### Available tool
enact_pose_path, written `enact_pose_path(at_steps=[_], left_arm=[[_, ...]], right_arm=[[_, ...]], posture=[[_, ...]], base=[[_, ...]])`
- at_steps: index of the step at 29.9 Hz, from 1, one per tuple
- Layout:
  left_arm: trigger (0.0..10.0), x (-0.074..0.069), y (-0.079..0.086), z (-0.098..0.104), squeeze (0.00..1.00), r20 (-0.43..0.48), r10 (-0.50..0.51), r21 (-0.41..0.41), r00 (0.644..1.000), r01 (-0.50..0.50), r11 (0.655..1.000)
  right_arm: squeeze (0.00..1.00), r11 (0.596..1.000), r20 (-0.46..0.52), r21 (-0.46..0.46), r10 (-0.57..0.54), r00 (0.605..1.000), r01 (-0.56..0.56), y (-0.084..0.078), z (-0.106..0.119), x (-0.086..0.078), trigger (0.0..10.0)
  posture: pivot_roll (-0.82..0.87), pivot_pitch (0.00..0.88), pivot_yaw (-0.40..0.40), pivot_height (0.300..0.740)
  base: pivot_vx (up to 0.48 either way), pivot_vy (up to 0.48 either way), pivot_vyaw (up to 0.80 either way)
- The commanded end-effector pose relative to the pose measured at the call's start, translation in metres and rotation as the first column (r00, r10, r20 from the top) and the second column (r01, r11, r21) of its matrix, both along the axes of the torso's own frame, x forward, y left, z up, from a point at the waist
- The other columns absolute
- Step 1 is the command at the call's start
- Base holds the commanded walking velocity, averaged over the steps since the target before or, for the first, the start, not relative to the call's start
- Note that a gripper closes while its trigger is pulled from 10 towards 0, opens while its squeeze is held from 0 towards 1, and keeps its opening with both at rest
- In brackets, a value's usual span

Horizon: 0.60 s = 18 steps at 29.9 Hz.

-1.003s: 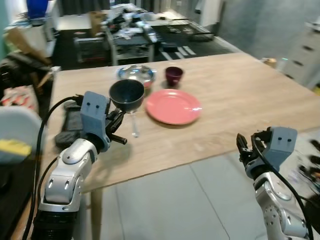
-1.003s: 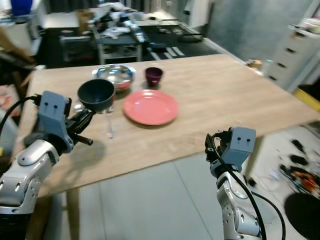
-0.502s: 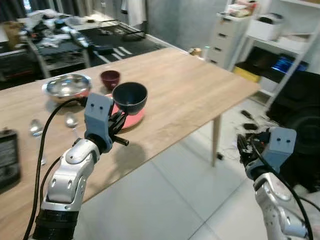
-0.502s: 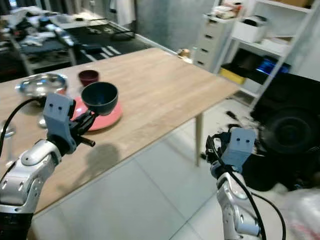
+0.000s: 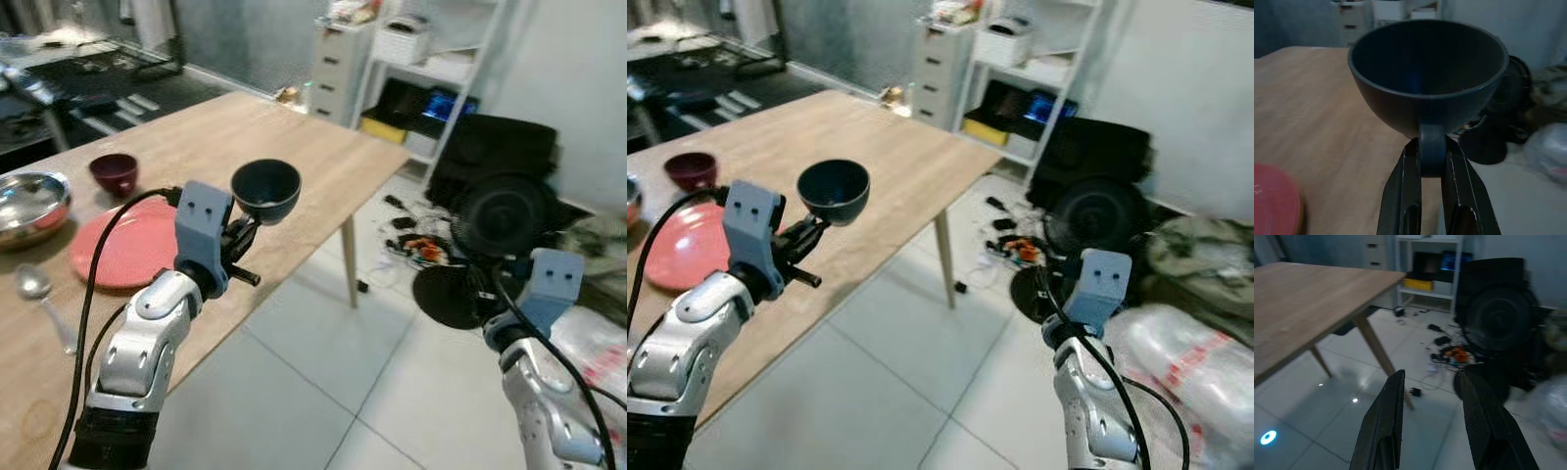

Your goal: Setting the table

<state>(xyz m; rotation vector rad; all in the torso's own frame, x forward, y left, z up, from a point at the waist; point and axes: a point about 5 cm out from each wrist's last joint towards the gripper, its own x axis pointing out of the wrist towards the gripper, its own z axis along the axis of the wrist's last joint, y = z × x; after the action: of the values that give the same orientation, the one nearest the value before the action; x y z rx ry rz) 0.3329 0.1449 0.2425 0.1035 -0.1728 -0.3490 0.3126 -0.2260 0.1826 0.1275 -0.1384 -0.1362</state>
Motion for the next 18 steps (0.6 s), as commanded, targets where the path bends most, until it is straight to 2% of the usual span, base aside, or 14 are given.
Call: enact_pose_path(at_steps=[1, 18], left_arm=[[10.0, -0.0013, -0.0002, -0.0002, 0.00, 0.005, 0.000, 0.003, 1.000, 0.000, 1.000], [10.0, -0.0022, 0.0000, -0.0028, 0.00, -0.011, -0.004, -0.006, 1.000, 0.004, 1.000]], right_arm=[[0.00, 1.000, -0.018, -0.005, -0.011, 1.000, 0.010, -0.0021, -0.0056, -0.0024, 10.0], [0.00, 1.000, -0.019, -0.007, -0.005, 1.000, 0.005, 0.0000, -0.0066, -0.0011, 10.0]], posture=[[0.04, 0.090, 0.026, 0.740], [0.04, 0.088, 0.027, 0.740]], base=[[0.000, 0.000, -0.80], [0.000, 0.000, -0.80]])
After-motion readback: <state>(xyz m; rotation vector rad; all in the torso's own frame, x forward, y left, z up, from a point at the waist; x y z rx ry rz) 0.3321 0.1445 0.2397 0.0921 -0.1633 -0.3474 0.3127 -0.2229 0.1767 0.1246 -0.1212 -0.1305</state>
